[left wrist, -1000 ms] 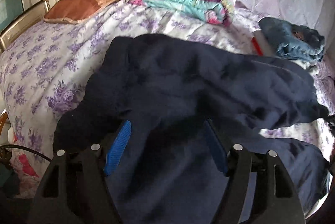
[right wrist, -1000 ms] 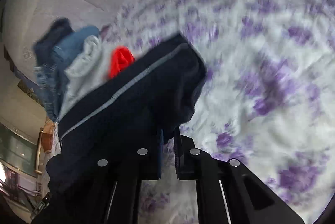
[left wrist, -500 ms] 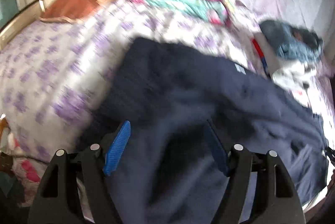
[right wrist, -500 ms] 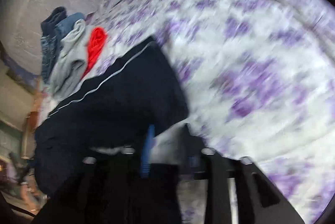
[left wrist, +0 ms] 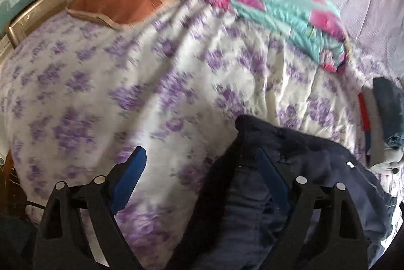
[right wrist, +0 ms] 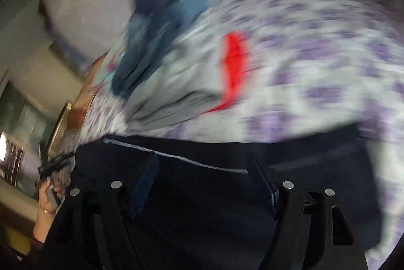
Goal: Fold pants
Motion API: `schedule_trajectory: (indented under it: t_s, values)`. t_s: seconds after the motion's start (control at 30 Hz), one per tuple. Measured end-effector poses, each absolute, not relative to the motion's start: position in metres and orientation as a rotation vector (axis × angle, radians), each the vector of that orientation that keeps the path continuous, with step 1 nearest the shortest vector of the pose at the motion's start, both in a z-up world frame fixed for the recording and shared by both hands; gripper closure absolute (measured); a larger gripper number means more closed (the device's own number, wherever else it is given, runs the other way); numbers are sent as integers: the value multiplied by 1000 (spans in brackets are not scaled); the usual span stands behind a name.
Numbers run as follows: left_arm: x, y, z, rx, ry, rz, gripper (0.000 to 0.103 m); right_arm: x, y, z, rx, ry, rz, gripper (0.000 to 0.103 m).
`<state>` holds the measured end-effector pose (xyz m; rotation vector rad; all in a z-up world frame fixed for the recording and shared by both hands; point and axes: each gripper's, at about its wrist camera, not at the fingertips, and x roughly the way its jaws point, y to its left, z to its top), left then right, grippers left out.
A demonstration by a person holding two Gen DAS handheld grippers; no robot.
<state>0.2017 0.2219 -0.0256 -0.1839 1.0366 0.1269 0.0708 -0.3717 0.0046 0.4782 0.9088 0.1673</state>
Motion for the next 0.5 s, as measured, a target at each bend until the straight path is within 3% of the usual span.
schedule_trajectory:
  t_s: [0.23, 0.5]
  values:
    - [218, 217, -37, -167, 1079, 101, 21, 132, -319, -13, 409, 930, 114, 31]
    - [234, 205, -29, -91, 1131, -101, 23, 118, -368, -2, 251, 958, 112, 28]
